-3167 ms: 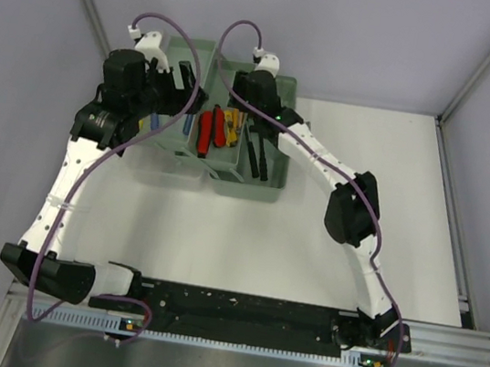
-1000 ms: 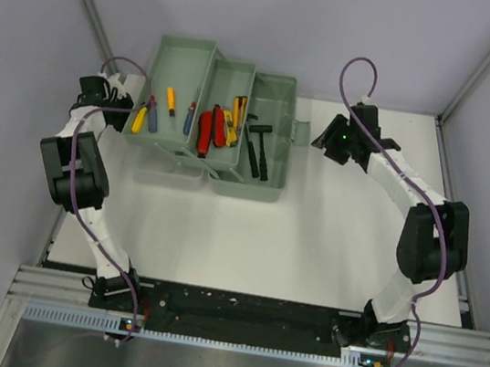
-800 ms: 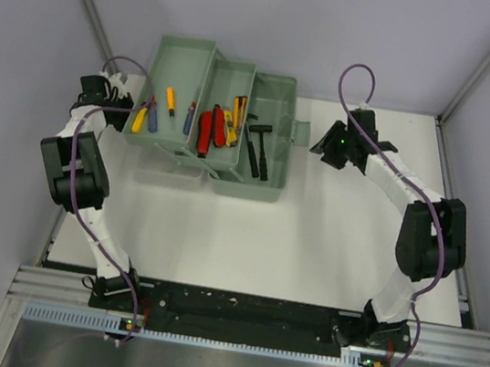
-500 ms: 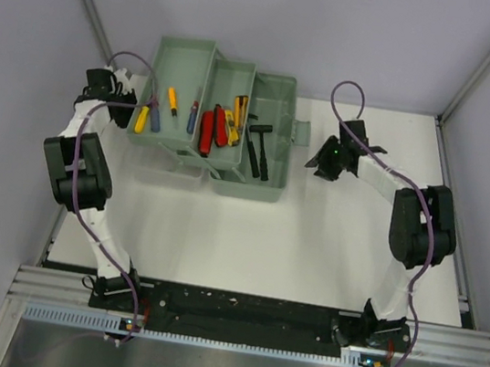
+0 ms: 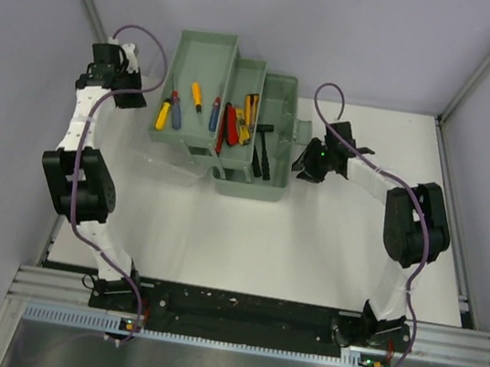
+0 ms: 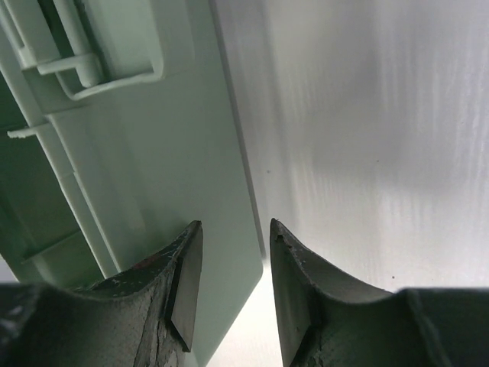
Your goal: Pack the tool kit
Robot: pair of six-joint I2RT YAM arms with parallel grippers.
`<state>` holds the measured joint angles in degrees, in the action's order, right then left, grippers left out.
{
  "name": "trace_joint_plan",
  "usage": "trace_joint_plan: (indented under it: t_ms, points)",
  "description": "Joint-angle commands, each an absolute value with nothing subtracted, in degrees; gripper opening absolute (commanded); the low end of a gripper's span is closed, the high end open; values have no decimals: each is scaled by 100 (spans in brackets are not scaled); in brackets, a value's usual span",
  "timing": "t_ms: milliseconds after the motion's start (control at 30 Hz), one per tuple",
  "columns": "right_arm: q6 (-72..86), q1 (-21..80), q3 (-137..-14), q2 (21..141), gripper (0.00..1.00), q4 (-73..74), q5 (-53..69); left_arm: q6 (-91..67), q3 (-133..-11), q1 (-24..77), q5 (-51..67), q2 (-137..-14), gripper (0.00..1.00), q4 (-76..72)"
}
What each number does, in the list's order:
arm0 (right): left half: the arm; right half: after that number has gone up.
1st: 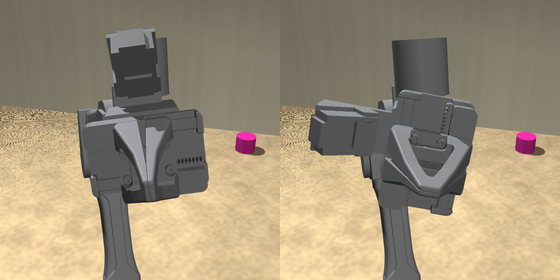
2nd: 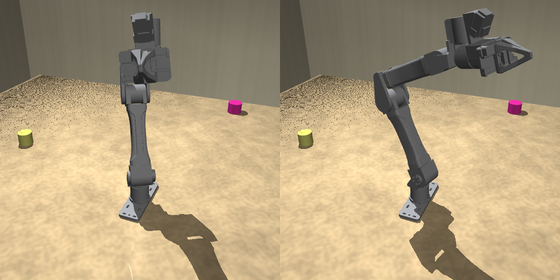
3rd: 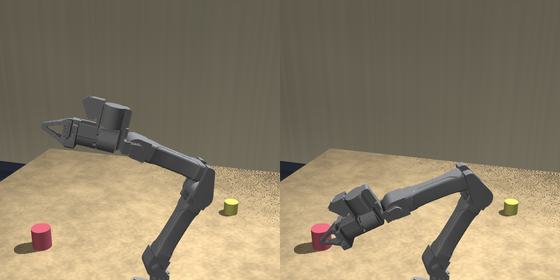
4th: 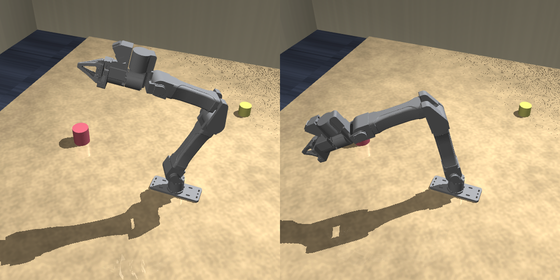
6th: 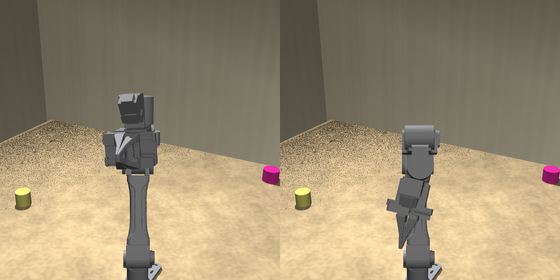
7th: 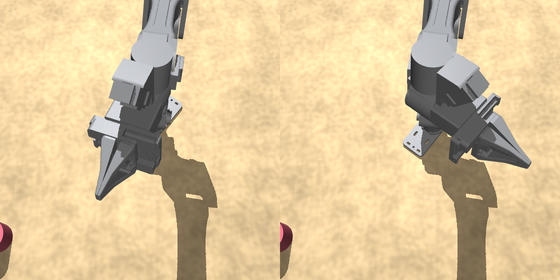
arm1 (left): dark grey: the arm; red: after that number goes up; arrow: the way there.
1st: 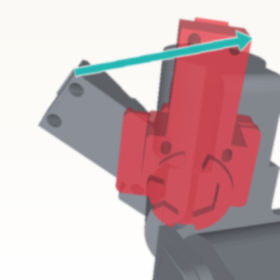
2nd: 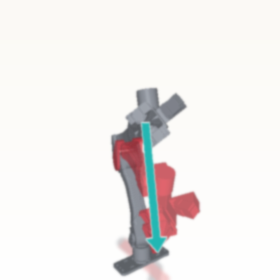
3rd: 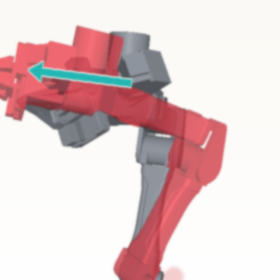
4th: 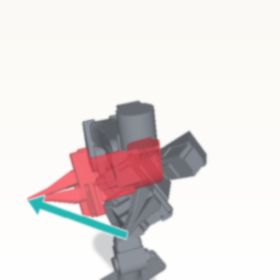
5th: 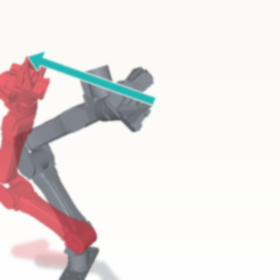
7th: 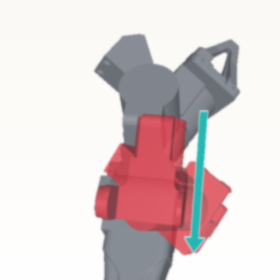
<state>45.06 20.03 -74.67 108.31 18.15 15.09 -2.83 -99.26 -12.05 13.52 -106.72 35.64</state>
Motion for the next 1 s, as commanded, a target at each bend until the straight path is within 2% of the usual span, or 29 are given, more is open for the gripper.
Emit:
trace_joint_plan:
  t_ms: [0, 433, 733, 967]
  points:
    - [4482, 2153, -7576, 10600, 40, 1538, 1740, -659, -10529, -994, 1662, -9967, 0, 3085]
    - [4640, 2347, -7585, 10600, 40, 1450, 1828, 95, -10547, 368, -280, -9317, 0, 3190]
    - [5299, 2531, -7559, 10722, 38, 1398, 1635, 299, -10608, 1308, -1738, -9351, 0, 3190]
    - [5598, 2821, -8050, 11240, 34, 1266, 2082, 308, -10819, 1959, -2908, -9483, 0, 3173]
